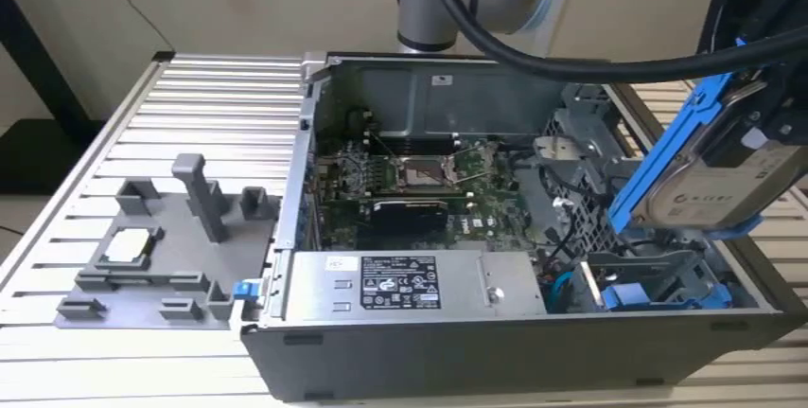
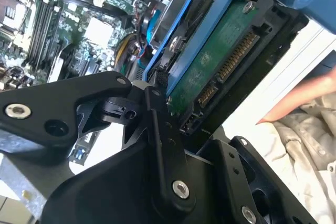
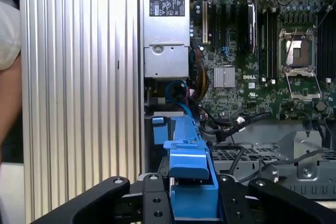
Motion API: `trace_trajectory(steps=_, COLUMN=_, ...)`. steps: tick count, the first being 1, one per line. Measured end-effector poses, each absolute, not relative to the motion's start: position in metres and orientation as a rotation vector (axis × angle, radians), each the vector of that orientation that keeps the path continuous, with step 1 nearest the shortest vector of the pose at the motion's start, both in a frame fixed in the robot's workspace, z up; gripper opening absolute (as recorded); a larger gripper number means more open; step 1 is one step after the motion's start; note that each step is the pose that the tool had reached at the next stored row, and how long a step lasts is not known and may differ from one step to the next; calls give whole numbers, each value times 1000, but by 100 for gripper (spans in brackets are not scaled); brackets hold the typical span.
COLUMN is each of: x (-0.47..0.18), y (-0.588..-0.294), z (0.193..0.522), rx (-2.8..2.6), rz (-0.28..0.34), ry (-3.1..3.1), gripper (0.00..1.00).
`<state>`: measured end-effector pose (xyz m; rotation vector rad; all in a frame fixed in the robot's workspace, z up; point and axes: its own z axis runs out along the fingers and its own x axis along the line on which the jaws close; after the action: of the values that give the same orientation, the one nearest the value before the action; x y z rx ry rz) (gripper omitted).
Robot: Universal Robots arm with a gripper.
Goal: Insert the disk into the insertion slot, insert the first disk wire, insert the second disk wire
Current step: 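Insert the disk into the insertion slot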
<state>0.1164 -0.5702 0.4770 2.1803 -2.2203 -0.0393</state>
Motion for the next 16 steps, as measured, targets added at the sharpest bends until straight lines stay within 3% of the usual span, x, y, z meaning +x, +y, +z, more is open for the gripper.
trace_trajectory(steps=16, x=116, y=-570, z=468, rx=2180, rz=-39, ry=-2220, gripper=33)
